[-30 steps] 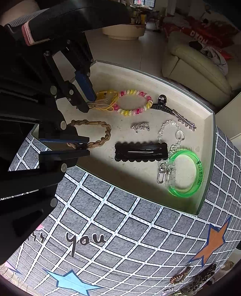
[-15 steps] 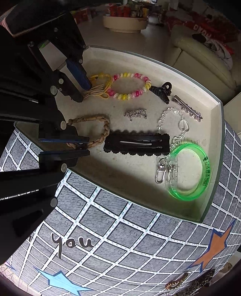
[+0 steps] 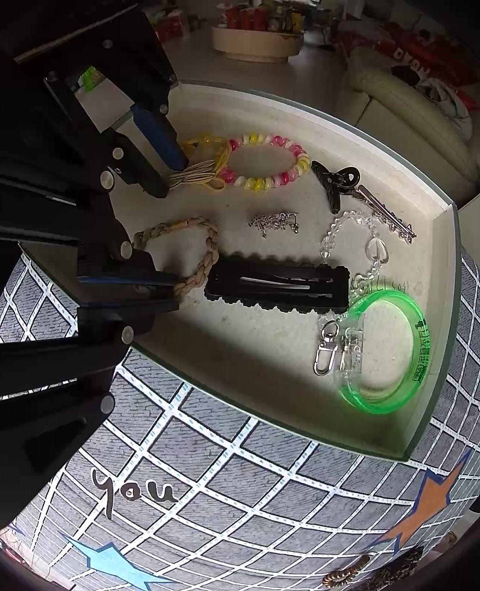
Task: Organize jewelry
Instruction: 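Carry the braided bracelet to the tray with right tool while left tool releases bunny clip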
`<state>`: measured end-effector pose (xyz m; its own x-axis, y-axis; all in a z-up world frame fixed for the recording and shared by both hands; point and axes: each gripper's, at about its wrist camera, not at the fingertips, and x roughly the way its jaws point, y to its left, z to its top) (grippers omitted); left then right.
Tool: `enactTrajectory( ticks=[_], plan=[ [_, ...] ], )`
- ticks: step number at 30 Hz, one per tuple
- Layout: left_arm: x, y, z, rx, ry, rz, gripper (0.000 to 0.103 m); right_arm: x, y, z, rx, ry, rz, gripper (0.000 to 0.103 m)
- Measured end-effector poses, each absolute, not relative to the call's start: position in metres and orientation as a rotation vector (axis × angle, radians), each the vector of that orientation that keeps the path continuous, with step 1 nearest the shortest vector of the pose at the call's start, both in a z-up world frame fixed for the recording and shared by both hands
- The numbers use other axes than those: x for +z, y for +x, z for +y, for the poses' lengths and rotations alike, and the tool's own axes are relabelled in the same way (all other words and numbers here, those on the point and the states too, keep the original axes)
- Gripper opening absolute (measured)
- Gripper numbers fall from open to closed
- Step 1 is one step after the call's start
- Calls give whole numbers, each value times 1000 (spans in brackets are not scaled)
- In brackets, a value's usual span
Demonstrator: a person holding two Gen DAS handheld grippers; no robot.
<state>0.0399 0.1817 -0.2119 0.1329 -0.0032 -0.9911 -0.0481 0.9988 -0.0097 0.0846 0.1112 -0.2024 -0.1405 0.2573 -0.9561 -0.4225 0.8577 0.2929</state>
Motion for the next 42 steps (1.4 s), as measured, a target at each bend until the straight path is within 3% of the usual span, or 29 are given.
enactTrajectory(
  ticks=[10,12,17,37,38,39,40,41,42],
  plan=[
    [-205,38,182,34,-42,1443,27,-201,86,108,593,-103,1612,8],
    [-204,38,182,34,-38,1443,27,-197,87,107,593,-100,1604,12],
    [-200,39,180,44,-26,1446,27,-179,89,105,591,-84,1562,36],
    [-174,39,184,29,-35,1438,28,-136,88,40,483,15,1539,38],
    [-173,39,184,29,-33,1438,34,-136,87,36,480,21,1541,38],
    [-172,39,184,33,-30,1438,50,-136,86,36,475,25,1543,38],
    [-169,38,185,48,-28,1430,93,-136,85,35,472,30,1546,38],
    [-165,37,184,72,-24,1405,103,-136,84,33,469,36,1550,38],
    [-162,36,185,77,-18,1383,103,-136,83,32,468,40,1552,38]
  ],
)
